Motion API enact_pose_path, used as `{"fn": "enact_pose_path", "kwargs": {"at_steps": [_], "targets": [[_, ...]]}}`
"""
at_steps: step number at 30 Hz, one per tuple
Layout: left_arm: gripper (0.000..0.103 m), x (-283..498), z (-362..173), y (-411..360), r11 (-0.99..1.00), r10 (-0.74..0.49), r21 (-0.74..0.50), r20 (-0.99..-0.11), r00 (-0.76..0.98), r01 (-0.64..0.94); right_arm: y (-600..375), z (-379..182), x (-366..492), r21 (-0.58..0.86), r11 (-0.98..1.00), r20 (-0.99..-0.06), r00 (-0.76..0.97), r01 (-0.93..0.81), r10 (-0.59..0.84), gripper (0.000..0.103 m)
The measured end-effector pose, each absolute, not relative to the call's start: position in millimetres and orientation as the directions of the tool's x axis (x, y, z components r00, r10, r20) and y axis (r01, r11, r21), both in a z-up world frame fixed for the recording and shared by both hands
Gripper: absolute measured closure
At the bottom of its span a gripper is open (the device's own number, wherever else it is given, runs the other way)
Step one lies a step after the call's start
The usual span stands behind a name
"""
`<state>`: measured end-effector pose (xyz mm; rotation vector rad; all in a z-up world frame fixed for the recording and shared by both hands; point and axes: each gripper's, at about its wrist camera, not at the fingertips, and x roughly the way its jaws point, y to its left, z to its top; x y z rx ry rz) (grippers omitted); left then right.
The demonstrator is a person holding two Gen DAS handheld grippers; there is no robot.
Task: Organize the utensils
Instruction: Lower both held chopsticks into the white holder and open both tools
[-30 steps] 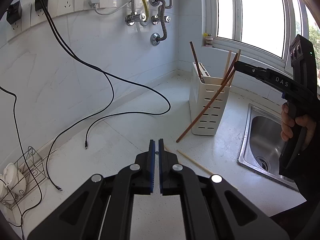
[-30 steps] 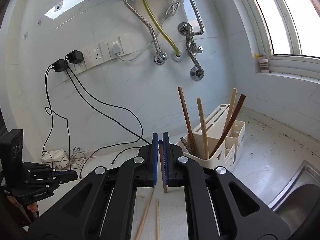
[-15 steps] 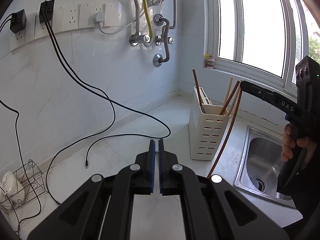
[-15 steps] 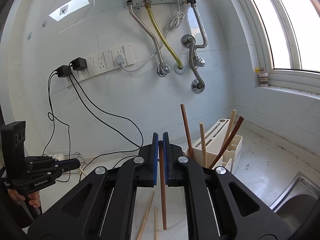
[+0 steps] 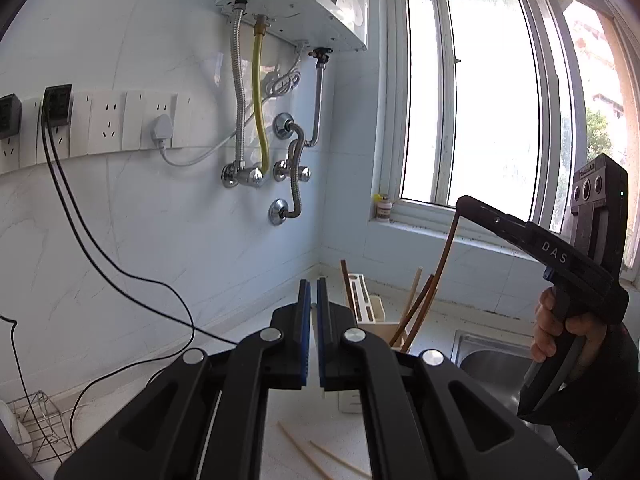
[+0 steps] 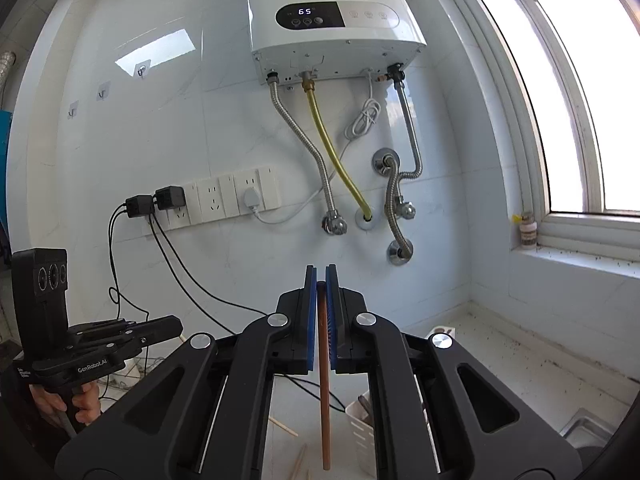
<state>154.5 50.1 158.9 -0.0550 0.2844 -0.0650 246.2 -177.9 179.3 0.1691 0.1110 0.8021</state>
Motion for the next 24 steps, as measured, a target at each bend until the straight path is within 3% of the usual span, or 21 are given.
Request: {"fn": "enact_pose_path", "kwargs": {"at_steps": [11, 24], "targets": [[0.100, 170.2, 219.0, 36.4, 0.981, -0.170, -0.104, -0.087, 0.982, 0.161, -185.6, 231.7, 252.6, 0.142, 0.716, 0.103, 0.729, -0.684, 0.676, 0.099], [0.100, 220.7, 192.7, 10.6, 0.971, -0.234, -0.074, -0.128, 0.964, 0.226, -181.2, 216.8, 283.4, 0.109, 0.778, 0.048, 0.785, -0.619, 0.618, 0.099]]}}
